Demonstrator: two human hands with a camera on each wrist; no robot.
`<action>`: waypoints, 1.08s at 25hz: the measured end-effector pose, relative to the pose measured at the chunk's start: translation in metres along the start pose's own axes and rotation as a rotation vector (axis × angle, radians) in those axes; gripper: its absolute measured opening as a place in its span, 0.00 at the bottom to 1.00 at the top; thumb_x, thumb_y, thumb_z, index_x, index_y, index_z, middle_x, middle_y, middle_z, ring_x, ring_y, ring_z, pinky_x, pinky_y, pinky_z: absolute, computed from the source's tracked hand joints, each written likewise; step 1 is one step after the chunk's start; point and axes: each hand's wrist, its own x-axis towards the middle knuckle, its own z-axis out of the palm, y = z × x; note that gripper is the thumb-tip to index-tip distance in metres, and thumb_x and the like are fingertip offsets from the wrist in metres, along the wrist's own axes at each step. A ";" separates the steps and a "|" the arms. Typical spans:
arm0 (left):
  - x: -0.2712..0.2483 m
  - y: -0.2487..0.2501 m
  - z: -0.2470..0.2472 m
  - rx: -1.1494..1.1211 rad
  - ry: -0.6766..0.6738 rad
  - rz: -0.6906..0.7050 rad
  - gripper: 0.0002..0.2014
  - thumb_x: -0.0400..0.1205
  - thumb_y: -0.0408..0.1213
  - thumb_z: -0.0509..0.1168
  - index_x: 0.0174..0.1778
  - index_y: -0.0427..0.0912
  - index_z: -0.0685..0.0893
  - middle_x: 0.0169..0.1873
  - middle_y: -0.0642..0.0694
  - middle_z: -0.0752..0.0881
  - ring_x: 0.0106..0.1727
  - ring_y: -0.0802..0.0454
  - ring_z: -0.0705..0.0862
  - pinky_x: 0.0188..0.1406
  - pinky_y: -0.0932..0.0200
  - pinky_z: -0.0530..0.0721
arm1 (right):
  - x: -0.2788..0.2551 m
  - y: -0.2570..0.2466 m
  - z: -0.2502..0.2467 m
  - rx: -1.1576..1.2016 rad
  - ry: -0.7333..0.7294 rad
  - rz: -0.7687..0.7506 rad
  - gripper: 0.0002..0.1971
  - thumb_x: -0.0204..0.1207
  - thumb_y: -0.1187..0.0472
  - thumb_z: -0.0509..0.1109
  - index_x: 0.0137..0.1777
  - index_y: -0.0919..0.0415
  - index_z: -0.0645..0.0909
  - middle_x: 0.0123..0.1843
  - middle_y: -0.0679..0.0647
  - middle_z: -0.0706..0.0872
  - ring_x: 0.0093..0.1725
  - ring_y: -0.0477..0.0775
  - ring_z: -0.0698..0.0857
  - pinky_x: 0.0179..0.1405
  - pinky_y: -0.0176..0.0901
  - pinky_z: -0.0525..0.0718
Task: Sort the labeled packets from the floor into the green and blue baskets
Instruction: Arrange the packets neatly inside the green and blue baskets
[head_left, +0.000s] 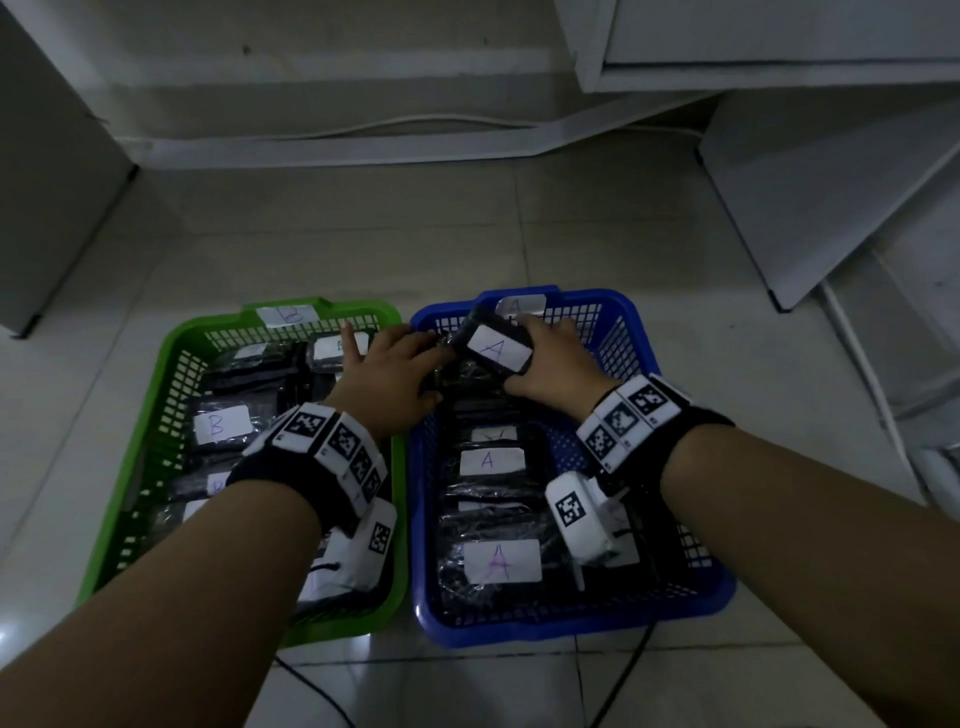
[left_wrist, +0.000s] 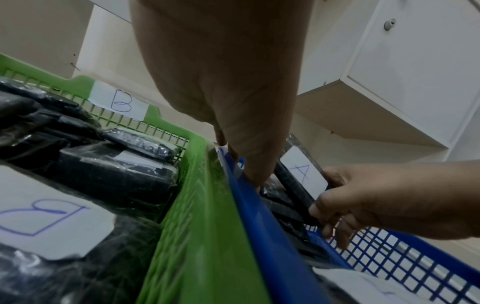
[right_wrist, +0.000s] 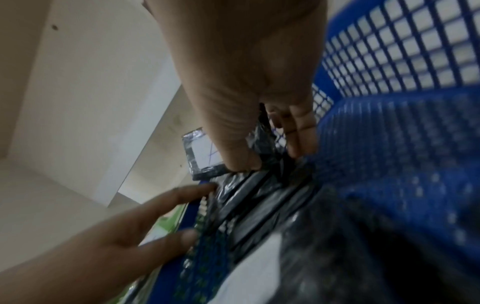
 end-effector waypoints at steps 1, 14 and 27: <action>-0.001 0.000 0.000 0.015 -0.010 0.004 0.28 0.81 0.54 0.61 0.78 0.65 0.60 0.80 0.55 0.60 0.83 0.48 0.50 0.70 0.20 0.35 | 0.001 0.002 -0.005 0.009 0.016 -0.018 0.36 0.68 0.55 0.75 0.75 0.53 0.66 0.69 0.63 0.67 0.62 0.66 0.79 0.63 0.49 0.79; -0.008 0.004 -0.007 0.035 0.036 0.083 0.27 0.82 0.50 0.60 0.78 0.66 0.61 0.77 0.58 0.62 0.79 0.48 0.56 0.71 0.21 0.35 | 0.001 -0.006 -0.022 0.278 0.017 -0.039 0.16 0.83 0.50 0.61 0.58 0.62 0.82 0.52 0.58 0.86 0.51 0.57 0.83 0.49 0.44 0.77; -0.003 0.010 -0.008 -0.015 0.031 0.114 0.28 0.81 0.53 0.61 0.78 0.62 0.63 0.79 0.55 0.61 0.81 0.46 0.54 0.77 0.25 0.40 | -0.022 0.030 -0.028 0.387 0.028 0.446 0.09 0.79 0.61 0.64 0.39 0.65 0.77 0.36 0.60 0.82 0.32 0.59 0.82 0.30 0.49 0.83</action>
